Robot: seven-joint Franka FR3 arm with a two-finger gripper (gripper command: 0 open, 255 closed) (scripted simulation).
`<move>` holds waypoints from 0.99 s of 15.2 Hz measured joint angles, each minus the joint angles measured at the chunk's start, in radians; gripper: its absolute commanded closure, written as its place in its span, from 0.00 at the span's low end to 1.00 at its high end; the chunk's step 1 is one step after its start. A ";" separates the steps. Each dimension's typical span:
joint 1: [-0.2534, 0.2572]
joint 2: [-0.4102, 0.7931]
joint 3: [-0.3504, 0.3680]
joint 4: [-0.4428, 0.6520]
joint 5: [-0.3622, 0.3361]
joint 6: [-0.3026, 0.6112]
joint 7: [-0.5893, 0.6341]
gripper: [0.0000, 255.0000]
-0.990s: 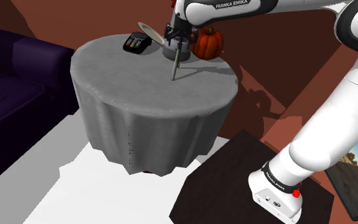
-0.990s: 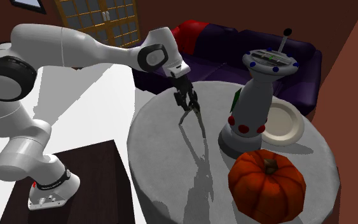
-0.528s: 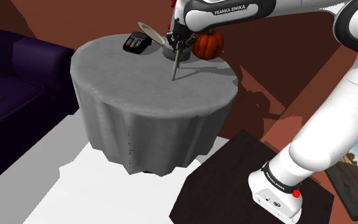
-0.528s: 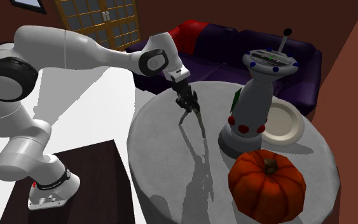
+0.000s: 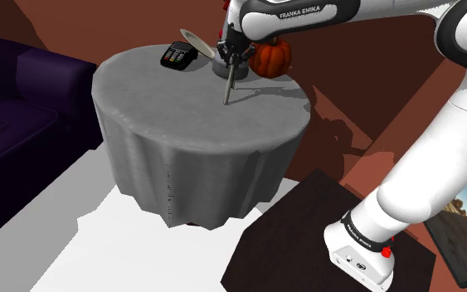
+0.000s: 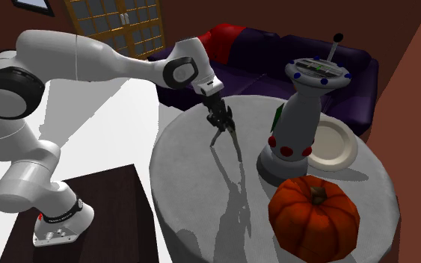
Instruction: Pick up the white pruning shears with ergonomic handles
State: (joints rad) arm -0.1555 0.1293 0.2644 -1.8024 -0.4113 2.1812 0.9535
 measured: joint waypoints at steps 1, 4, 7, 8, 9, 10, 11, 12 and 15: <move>0.000 0.000 0.000 0.010 0.002 -0.009 -0.004 1.00; 0.001 -0.008 0.003 0.039 0.013 -0.044 -0.019 1.00; 0.002 -0.010 0.004 0.072 0.021 -0.077 -0.031 1.00; 0.002 -0.011 0.005 0.084 0.024 -0.091 -0.036 1.00; 0.002 -0.012 0.005 0.096 0.027 -0.102 -0.042 1.00; 0.003 -0.011 0.006 0.110 0.029 -0.114 -0.046 1.00; 0.003 -0.016 0.006 0.119 0.033 -0.127 -0.052 1.00; 0.004 -0.016 0.007 0.131 0.034 -0.139 -0.054 1.00; 0.004 -0.016 0.008 0.166 0.040 -0.172 -0.068 1.00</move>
